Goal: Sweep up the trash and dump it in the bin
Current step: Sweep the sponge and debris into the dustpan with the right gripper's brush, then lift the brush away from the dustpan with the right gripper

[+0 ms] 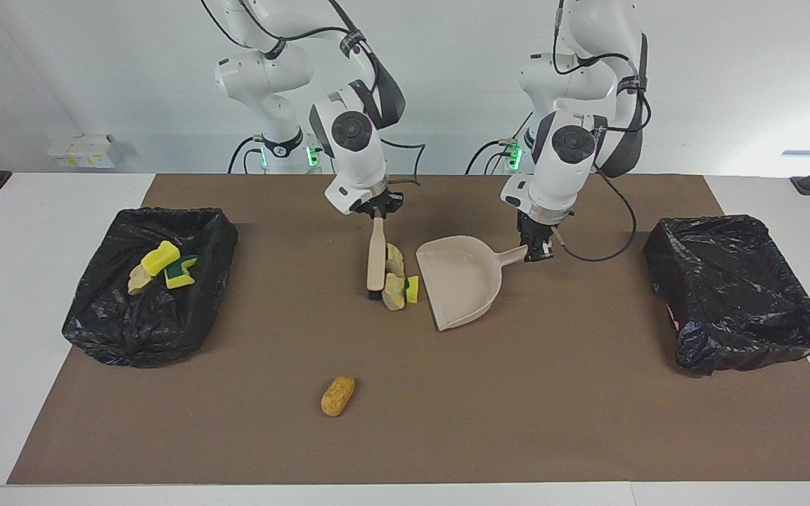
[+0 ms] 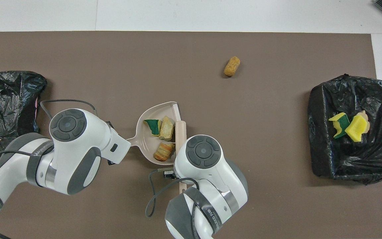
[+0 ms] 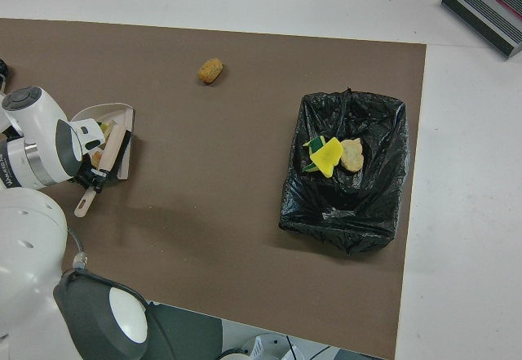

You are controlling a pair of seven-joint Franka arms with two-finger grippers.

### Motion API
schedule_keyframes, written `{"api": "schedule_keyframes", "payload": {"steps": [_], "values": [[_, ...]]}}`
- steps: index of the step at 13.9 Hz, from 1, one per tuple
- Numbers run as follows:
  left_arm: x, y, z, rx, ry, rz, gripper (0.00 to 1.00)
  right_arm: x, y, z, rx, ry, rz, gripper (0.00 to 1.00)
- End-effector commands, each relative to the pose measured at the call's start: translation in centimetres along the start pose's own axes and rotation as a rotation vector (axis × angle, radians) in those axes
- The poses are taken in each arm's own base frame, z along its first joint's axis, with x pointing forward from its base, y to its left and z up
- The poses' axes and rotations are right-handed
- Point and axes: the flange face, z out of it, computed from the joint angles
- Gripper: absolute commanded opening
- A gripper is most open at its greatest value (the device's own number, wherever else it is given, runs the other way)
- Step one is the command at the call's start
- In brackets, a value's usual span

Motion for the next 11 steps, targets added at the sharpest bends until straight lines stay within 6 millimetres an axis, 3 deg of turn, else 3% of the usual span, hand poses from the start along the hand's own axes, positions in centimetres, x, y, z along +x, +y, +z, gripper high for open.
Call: {"api": "schedule_keyframes", "payload": {"steps": [1,3,7,10,11], "values": [[-0.5,-0.1,0.0,0.006,0.031,-0.039,0.00,0.7,1.0,-0.3,-0.005,-0.023,0.036,0.00],[-0.7,-0.3,-0.1,-0.003,0.051,-0.062,0.00,0.9,3.2,-1.5,-0.036,-0.072,0.056,0.00],[-1.3,-0.5,-0.2,-0.024,0.063,-0.257,0.00,2.0,7.2,-6.0,-0.023,-0.051,0.106,0.00],[-1.2,-0.7,-0.6,-0.016,0.070,-0.272,0.00,4.8,10.5,-7.4,-0.081,0.030,0.080,0.00],[-1.1,-0.8,-0.9,-0.010,0.076,-0.290,0.00,6.7,13.2,-7.9,-0.080,0.072,0.065,0.00]]}}
